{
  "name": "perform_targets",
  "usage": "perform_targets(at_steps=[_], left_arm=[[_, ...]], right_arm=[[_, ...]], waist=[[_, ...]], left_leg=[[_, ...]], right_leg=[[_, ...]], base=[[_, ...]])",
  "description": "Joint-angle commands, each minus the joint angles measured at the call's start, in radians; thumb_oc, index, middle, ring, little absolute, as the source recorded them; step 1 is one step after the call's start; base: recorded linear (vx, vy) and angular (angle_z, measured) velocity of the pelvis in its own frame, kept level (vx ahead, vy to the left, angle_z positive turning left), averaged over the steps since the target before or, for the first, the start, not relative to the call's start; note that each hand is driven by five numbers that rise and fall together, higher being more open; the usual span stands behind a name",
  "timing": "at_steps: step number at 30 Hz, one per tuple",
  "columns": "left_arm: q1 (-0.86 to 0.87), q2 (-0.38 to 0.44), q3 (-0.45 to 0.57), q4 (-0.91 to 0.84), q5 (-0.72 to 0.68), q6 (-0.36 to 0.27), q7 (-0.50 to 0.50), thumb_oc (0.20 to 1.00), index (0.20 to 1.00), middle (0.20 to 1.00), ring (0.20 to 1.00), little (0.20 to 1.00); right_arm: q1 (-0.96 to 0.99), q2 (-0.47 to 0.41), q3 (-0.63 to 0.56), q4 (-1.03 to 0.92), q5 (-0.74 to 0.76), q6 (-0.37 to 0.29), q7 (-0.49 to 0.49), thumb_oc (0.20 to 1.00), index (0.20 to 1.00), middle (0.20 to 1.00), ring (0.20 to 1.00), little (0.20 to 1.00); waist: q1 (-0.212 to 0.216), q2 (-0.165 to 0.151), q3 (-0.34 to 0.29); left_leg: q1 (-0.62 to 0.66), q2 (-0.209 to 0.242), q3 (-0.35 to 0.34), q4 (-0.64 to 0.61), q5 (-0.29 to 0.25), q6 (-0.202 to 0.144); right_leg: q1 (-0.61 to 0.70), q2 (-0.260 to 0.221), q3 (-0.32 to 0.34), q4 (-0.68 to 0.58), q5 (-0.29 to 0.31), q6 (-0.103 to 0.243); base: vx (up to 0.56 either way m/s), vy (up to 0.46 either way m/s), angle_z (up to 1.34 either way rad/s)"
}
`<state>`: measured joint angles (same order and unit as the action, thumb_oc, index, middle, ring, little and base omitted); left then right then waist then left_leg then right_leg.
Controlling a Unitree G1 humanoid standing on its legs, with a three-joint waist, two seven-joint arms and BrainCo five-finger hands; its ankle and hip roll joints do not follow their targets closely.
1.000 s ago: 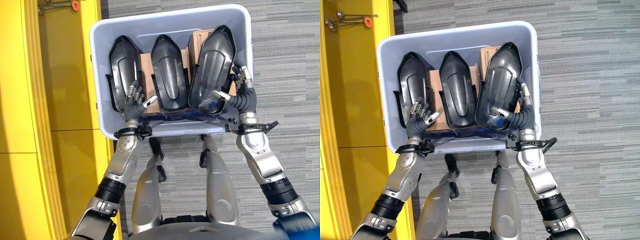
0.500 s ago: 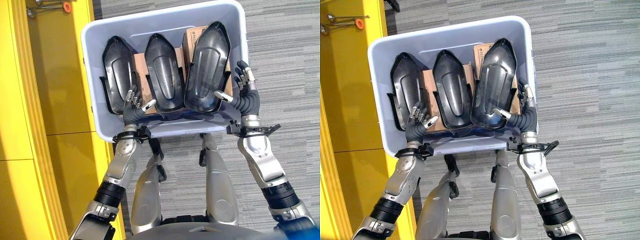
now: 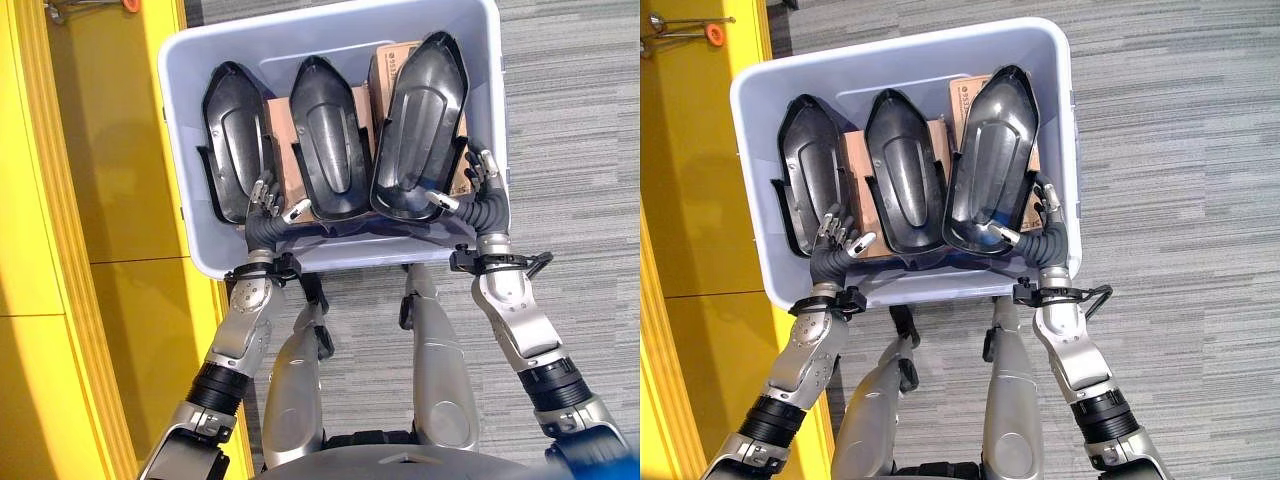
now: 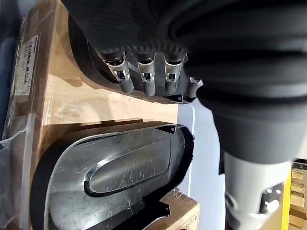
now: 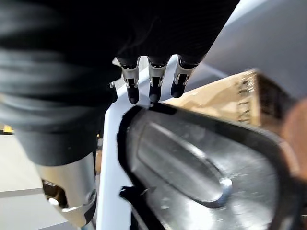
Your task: Move parts from the plastic box to the shelf.
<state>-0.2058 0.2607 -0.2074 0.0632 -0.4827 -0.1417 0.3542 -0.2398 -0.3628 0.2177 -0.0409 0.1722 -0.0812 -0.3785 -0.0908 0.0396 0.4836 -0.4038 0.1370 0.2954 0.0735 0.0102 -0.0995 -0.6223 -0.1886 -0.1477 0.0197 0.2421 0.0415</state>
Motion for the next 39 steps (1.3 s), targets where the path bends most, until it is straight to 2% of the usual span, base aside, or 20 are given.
perform_targets(at_steps=[1, 19, 32, 39], left_arm=[[0.042, 0.049, 0.002, -0.037, -0.001, -0.048, -0.008, 1.000, 1.000, 1.000, 1.000, 1.000], [0.049, 0.050, -0.006, -0.033, -0.010, -0.047, -0.012, 1.000, 1.000, 1.000, 1.000, 1.000], [0.047, 0.052, -0.014, -0.033, -0.025, -0.052, -0.013, 1.000, 1.000, 1.000, 1.000, 1.000], [0.047, 0.064, -0.025, -0.034, -0.046, -0.058, -0.024, 1.000, 1.000, 1.000, 1.000, 1.000]], right_arm=[[0.004, 0.016, -0.007, -0.049, 0.007, -0.029, -0.021, 1.000, 1.000, 1.000, 1.000, 1.000], [-0.013, 0.037, -0.024, 0.036, 0.038, -0.027, -0.058, 1.000, 1.000, 1.000, 1.000, 1.000], [-0.110, 0.053, 0.007, 0.169, 0.034, -0.001, -0.084, 1.000, 1.000, 1.000, 1.000, 1.000], [-0.217, 0.055, 0.009, 0.317, 0.040, 0.019, -0.115, 1.000, 1.000, 1.000, 1.000, 1.000]], waist=[[-0.002, 0.022, -0.040], [-0.002, 0.040, -0.041], [0.021, 0.055, -0.041], [0.043, 0.065, -0.043]], left_leg=[[-0.097, 0.055, -0.044, 0.073, 0.012, -0.046], [-0.129, 0.053, -0.047, 0.073, 0.015, -0.045], [-0.171, 0.045, -0.060, 0.088, 0.011, -0.039], [-0.206, 0.041, -0.079, 0.130, -0.008, -0.030]], right_leg=[[-0.022, -0.114, 0.012, 0.176, -0.146, 0.157], [-0.066, -0.113, 0.016, 0.192, -0.151, 0.154], [-0.104, -0.115, 0.017, 0.215, -0.159, 0.150], [-0.122, -0.122, 0.014, 0.242, -0.173, 0.143]], base=[[0.00, 0.000, 0.00], [0.00, -0.002, -0.02], [0.01, -0.003, 0.01], [0.01, -0.004, 0.06]])
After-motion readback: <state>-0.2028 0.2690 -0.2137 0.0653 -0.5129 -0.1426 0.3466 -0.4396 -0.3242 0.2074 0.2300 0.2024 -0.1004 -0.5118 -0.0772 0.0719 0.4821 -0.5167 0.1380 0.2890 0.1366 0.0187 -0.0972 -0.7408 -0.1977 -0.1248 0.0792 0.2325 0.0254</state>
